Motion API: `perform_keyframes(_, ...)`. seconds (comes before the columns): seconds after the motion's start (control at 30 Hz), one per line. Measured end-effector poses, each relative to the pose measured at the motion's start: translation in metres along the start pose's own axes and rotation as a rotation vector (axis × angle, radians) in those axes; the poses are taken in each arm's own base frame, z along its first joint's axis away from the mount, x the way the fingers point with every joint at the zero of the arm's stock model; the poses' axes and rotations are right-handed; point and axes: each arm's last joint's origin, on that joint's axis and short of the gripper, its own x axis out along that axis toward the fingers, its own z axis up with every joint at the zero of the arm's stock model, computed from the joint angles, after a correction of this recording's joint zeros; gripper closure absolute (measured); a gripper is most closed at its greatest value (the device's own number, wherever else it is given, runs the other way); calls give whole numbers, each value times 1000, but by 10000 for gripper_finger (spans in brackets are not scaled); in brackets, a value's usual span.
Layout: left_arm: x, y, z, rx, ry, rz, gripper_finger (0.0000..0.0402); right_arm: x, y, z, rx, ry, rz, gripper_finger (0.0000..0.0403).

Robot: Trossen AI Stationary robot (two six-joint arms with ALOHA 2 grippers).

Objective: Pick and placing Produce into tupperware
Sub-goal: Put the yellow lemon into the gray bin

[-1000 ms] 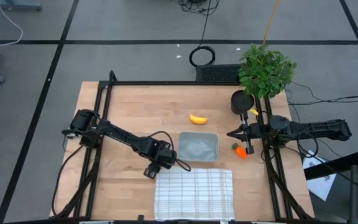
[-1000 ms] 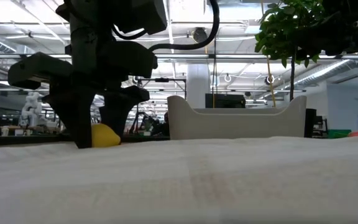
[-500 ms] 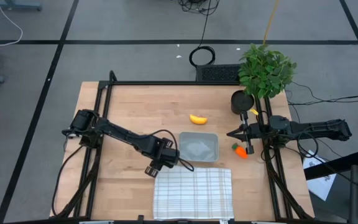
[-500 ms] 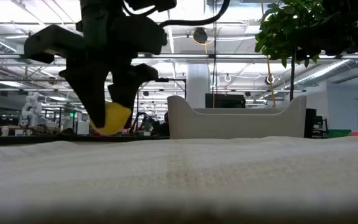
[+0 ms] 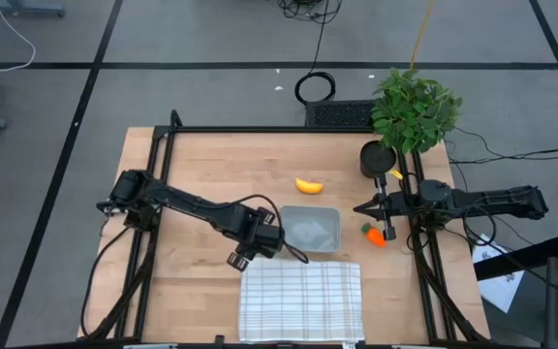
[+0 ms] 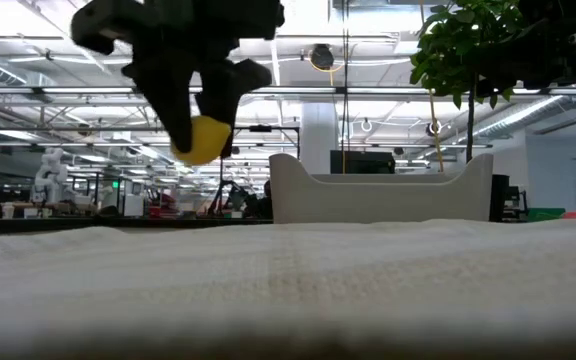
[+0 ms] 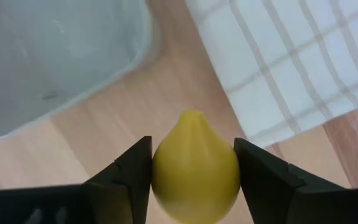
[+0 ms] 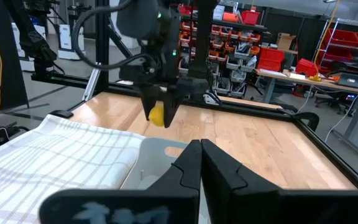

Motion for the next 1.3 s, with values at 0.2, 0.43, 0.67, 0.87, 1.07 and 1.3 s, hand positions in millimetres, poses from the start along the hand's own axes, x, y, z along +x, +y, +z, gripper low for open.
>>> perform_keyframes(0.2,-14,10,2,19,-12,9,192,0,0,0,0,0,0,403)
perform_keyframes(0.43,-31,21,3,28,-1,53,189,0,0,0,0,0,0,403)
perform_keyframes(0.67,-40,31,3,-1,-10,60,189,0,0,0,0,0,0,403)
perform_keyframes(0.87,-40,32,4,-9,-30,63,188,0,0,0,0,0,0,403)
perform_keyframes(1.07,-41,37,18,-80,-175,110,188,0,0,0,0,-1,0,403)
perform_keyframes(1.3,-45,52,28,-198,-318,188,188,0,0,0,0,-1,0,403)
